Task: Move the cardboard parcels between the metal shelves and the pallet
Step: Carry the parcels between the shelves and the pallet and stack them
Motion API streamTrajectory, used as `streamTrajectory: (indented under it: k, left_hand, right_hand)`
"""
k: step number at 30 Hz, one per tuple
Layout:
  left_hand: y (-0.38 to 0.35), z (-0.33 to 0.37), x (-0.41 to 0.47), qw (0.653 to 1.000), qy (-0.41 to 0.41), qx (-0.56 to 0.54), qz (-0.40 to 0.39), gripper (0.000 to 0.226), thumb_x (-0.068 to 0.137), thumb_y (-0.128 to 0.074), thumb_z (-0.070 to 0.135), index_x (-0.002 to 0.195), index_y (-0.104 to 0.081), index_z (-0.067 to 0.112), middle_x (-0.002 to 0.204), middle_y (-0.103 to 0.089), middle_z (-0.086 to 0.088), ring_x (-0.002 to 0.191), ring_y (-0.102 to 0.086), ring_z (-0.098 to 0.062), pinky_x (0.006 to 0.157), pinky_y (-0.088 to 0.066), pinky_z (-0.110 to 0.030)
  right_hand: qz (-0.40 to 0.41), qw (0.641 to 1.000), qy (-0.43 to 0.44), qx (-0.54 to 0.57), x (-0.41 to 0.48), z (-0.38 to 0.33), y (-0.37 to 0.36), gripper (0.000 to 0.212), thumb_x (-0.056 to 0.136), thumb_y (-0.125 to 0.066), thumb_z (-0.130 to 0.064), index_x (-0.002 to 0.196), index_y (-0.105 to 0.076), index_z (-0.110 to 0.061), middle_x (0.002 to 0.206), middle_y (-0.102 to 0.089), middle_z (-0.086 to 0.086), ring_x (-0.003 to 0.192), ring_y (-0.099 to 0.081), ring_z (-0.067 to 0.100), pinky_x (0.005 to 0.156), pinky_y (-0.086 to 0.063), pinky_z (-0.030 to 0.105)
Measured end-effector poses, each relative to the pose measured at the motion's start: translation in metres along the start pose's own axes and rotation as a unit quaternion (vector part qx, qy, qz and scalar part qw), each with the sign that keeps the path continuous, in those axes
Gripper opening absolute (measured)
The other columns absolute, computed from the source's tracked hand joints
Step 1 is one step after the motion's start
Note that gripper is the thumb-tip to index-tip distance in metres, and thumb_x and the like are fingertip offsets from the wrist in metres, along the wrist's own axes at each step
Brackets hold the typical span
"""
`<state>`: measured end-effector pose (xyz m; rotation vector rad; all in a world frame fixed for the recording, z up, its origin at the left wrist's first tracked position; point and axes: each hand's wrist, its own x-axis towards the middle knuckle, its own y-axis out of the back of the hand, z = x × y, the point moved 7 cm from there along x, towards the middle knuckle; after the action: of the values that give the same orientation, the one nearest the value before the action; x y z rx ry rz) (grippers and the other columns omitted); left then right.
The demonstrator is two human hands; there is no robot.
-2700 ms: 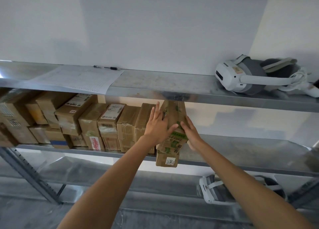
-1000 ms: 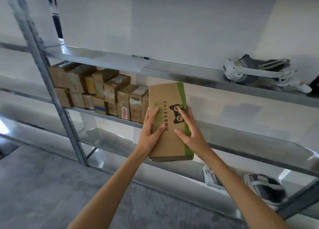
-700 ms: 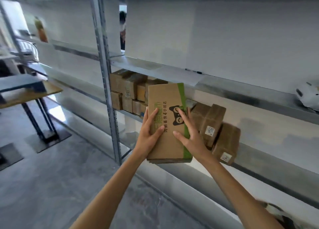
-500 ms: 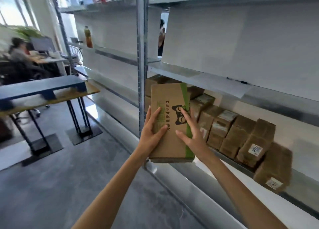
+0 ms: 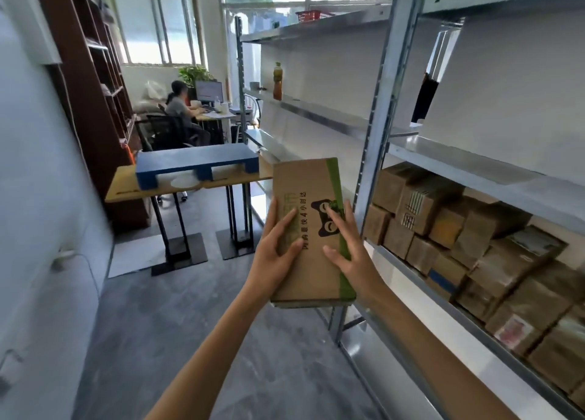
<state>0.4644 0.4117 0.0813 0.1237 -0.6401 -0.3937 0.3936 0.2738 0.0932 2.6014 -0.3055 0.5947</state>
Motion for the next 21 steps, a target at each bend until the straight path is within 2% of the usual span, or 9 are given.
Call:
streamTrajectory:
  k: [1,3,5,7,10,13,15,17,21]
  left_hand:
    - [0.006,-0.008,0.009,1.000,0.003,0.000,0.010,0.053,0.093,-0.060,0.010,0.142,-0.043,0.020,0.161,-0.006,0.010,0.143,-0.017,0.003,0.104,-0.036,-0.012]
    - [0.016,-0.025,0.030,0.999,0.006,0.009,0.031,0.051,0.093,-0.060,0.010,0.141,-0.045,0.019,0.160,-0.012,0.010,0.143,-0.021,0.000,0.106,-0.037,-0.015]
    - [0.024,-0.042,0.053,0.999,0.003,0.028,0.046,0.050,0.092,-0.060,0.008,0.139,-0.047,0.019,0.159,-0.015,0.009,0.142,-0.023,0.001,0.106,-0.036,-0.014]
    - [0.030,-0.060,0.078,0.998,0.012,0.036,0.054,0.050,0.091,-0.061,0.007,0.137,-0.047,0.021,0.158,-0.017,0.011,0.141,-0.023,0.004,0.107,-0.037,-0.016]
    - [0.036,-0.082,0.119,0.996,0.020,0.058,0.066,0.050,0.091,-0.062,0.008,0.137,-0.048,0.017,0.158,-0.018,0.012,0.138,-0.022,0.010,0.107,-0.035,-0.014]
    - [0.044,-0.102,0.154,0.993,0.023,0.083,0.082,0.050,0.090,-0.063,0.009,0.138,-0.049,0.015,0.157,-0.018,0.013,0.136,-0.024,0.013,0.105,-0.035,-0.011]
    - [0.052,-0.122,0.171,0.991,0.045,0.093,0.083,0.050,0.091,-0.063,0.012,0.139,-0.049,0.017,0.158,-0.018,0.016,0.140,-0.023,0.006,0.109,-0.037,-0.019]
    - [0.059,-0.143,0.185,0.990,0.060,0.094,0.083,0.051,0.091,-0.063,0.013,0.139,-0.048,0.020,0.157,-0.017,0.019,0.140,-0.023,0.005,0.110,-0.038,-0.026]
    - [0.080,-0.183,0.218,0.987,0.088,0.093,0.099,0.051,0.091,-0.064,0.014,0.139,-0.049,0.021,0.156,-0.018,0.021,0.141,-0.022,0.002,0.111,-0.039,-0.037]
  right_hand:
    - [-0.009,1.000,0.006,-0.001,0.014,0.004,-0.005,0.060,0.095,-0.053,-0.012,0.144,-0.028,-0.035,0.156,0.007,-0.022,0.139,-0.009,-0.012,0.101,-0.032,0.005]
    - [-0.025,0.999,0.029,-0.008,0.044,0.014,-0.013,0.056,0.096,-0.052,-0.014,0.143,-0.031,-0.036,0.156,0.004,-0.023,0.140,-0.010,-0.008,0.107,-0.031,0.011]
    - [-0.039,0.997,0.059,-0.019,0.076,0.028,-0.020,0.051,0.096,-0.050,-0.017,0.142,-0.034,-0.035,0.157,0.002,-0.023,0.142,-0.009,-0.004,0.110,-0.029,0.019]
    - [-0.047,0.997,0.065,-0.021,0.107,0.046,-0.025,0.048,0.096,-0.050,-0.016,0.141,-0.038,-0.031,0.157,-0.002,-0.022,0.142,-0.010,-0.004,0.111,-0.029,0.021]
    - [-0.052,0.996,0.071,-0.015,0.157,0.071,-0.028,0.046,0.096,-0.052,-0.013,0.139,-0.043,-0.026,0.157,-0.007,-0.019,0.142,-0.014,-0.001,0.109,-0.032,0.019]
    - [-0.060,0.995,0.082,-0.015,0.203,0.090,-0.034,0.047,0.095,-0.053,-0.012,0.138,-0.043,-0.027,0.157,-0.010,-0.016,0.142,-0.016,-0.001,0.105,-0.032,0.010]
    - [-0.063,0.995,0.072,-0.007,0.226,0.105,-0.043,0.049,0.094,-0.055,-0.011,0.138,-0.043,-0.026,0.157,-0.012,-0.013,0.141,-0.018,-0.001,0.105,-0.033,0.011]
    - [-0.071,0.995,0.073,-0.006,0.245,0.118,-0.055,0.050,0.093,-0.056,-0.012,0.138,-0.043,-0.027,0.157,-0.013,-0.012,0.138,-0.018,-0.008,0.104,-0.034,0.012]
    - [-0.082,0.994,0.071,0.007,0.294,0.139,-0.078,0.050,0.092,-0.058,-0.009,0.135,-0.043,-0.029,0.155,-0.016,-0.011,0.130,-0.017,-0.022,0.095,-0.033,0.001]
